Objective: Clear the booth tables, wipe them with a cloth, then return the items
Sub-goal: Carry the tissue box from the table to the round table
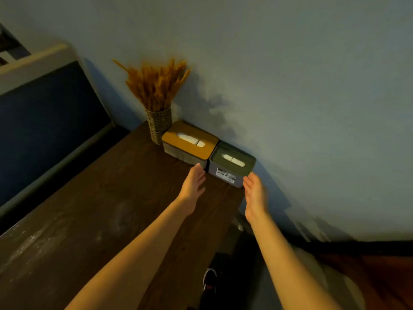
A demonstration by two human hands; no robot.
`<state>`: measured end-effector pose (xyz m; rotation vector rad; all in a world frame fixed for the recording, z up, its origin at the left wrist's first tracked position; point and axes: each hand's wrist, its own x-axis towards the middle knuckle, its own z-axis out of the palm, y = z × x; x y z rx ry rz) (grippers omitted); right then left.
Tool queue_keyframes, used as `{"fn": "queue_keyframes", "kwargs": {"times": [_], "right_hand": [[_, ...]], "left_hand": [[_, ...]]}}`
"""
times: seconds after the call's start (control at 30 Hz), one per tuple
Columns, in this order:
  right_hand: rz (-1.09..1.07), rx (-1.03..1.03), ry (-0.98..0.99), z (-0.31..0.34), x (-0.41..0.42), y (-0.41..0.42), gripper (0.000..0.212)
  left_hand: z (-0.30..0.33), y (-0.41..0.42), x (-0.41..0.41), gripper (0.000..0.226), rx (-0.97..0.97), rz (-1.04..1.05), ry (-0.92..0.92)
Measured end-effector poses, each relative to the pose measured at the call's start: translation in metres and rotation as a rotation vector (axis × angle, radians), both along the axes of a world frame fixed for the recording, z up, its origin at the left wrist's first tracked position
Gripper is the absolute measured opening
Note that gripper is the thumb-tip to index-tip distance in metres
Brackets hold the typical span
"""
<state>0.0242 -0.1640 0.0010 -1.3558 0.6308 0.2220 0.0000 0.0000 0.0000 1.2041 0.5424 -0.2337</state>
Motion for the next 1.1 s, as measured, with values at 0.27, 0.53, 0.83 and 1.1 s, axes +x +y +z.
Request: {"fn": "queue_keyframes", "kwargs": {"times": [0.27, 0.53, 0.83, 1.1], "right_hand": [[0.047, -0.099, 0.13, -0.056, 0.085, -0.03, 0.036], [0.157, -0.103, 0.182, -0.085, 0.113, -0.031, 0.048], [-0.067, -0.209, 0.134, -0.085, 0.097, -0.042, 0.049], [-0.136, -0.099, -0.106, -0.047, 0.08, -0.031, 0.037]], "left_hand": [[-0.033, -0.042, 0.083, 0.056, -0.011, 0.133, 0.143], [-0.065, -0.053, 0.104, 0.061, 0.075, 0.201, 0.155], [-0.06, -0.052, 0.095, 0.049, 0.304, 0.08, 0.074], [-0.034, -0.045, 0.078, 0.048, 0.342, 0.193, -0.095]]}}
